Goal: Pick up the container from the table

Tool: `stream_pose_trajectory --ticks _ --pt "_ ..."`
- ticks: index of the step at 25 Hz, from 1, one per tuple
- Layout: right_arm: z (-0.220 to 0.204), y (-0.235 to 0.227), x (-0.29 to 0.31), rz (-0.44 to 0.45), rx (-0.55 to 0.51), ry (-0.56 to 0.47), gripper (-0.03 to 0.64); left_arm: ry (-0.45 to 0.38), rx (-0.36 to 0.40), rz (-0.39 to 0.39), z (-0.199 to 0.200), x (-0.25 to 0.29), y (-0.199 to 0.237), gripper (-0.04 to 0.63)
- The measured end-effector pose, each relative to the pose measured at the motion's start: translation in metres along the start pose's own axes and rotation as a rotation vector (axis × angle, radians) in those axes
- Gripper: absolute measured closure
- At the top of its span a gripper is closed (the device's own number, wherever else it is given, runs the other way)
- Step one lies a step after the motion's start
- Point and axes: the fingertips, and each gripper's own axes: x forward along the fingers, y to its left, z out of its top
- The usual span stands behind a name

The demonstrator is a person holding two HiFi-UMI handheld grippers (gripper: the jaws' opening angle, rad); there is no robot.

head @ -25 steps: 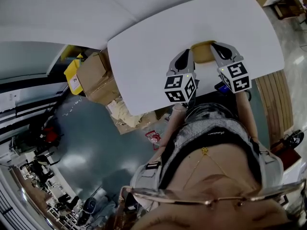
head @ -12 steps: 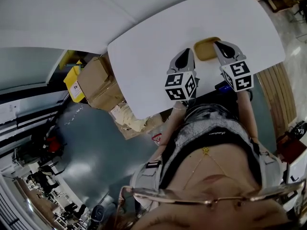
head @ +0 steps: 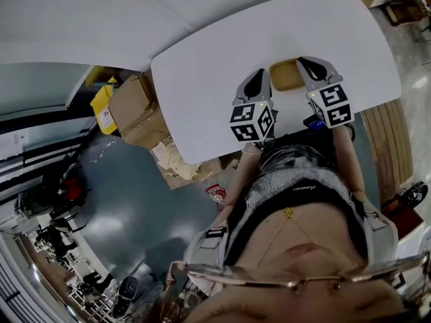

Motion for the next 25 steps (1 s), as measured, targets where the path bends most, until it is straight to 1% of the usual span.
stream_pose_trajectory --ticks 6,12,17,25 --pt "-0.005 -0.022 0.004 0.046 -0.028 0.016 0.594 0.007 0.007 0.049 0.001 0.018 -0.011 0.595" --pt "-0.012 -0.037 0.002 0.071 -0.019 0.023 0.592 0.013 0.002 0.082 -0.001 0.025 -0.018 0.595" --pt "-0.015 -0.044 -0.004 0.089 -0.003 0.032 0.594 0.019 -0.006 0.102 -0.004 0.028 -0.025 0.595" --pt "-0.024 -0.043 0.001 0.100 -0.004 0.047 0.594 0.030 -0.011 0.116 -0.010 0.031 -0.021 0.595"
